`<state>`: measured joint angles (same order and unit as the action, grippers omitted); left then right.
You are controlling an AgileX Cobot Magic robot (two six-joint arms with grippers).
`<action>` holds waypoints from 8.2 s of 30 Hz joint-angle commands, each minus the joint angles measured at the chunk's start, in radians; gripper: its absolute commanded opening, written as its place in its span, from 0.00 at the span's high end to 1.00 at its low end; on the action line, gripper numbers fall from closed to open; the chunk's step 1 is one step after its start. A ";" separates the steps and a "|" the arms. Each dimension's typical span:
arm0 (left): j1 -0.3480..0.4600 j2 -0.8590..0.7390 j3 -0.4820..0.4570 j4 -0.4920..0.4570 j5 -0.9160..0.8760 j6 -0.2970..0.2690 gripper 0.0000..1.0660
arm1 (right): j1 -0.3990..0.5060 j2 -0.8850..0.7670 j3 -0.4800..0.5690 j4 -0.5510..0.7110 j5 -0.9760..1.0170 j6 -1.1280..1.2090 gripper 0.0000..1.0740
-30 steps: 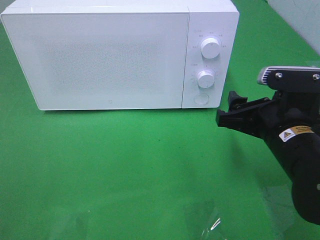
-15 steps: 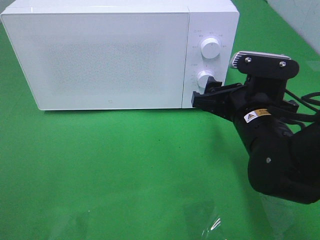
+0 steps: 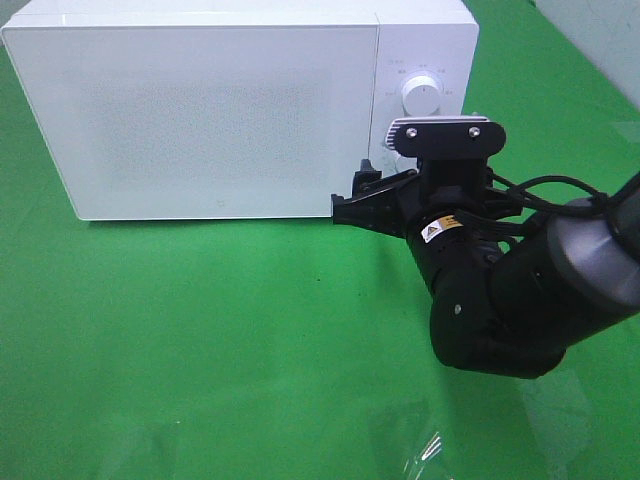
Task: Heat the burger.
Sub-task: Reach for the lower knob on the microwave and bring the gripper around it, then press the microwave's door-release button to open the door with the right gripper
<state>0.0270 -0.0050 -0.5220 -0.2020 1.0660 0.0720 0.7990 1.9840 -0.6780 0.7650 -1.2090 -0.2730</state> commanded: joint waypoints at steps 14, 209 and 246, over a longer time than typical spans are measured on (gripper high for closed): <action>0.003 -0.016 0.003 -0.004 -0.008 -0.004 0.18 | -0.115 0.034 -0.059 -0.103 -0.214 -0.030 0.29; 0.003 -0.016 0.003 -0.004 -0.008 -0.004 0.18 | -0.423 -0.843 -0.017 -0.672 1.831 0.194 0.29; 0.003 -0.016 0.003 -0.004 -0.008 -0.004 0.18 | -0.693 -1.818 0.061 -0.710 2.127 0.187 0.29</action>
<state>0.0270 -0.0050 -0.5220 -0.2020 1.0660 0.0720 0.1140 0.1760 -0.6200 0.0630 0.9220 -0.0860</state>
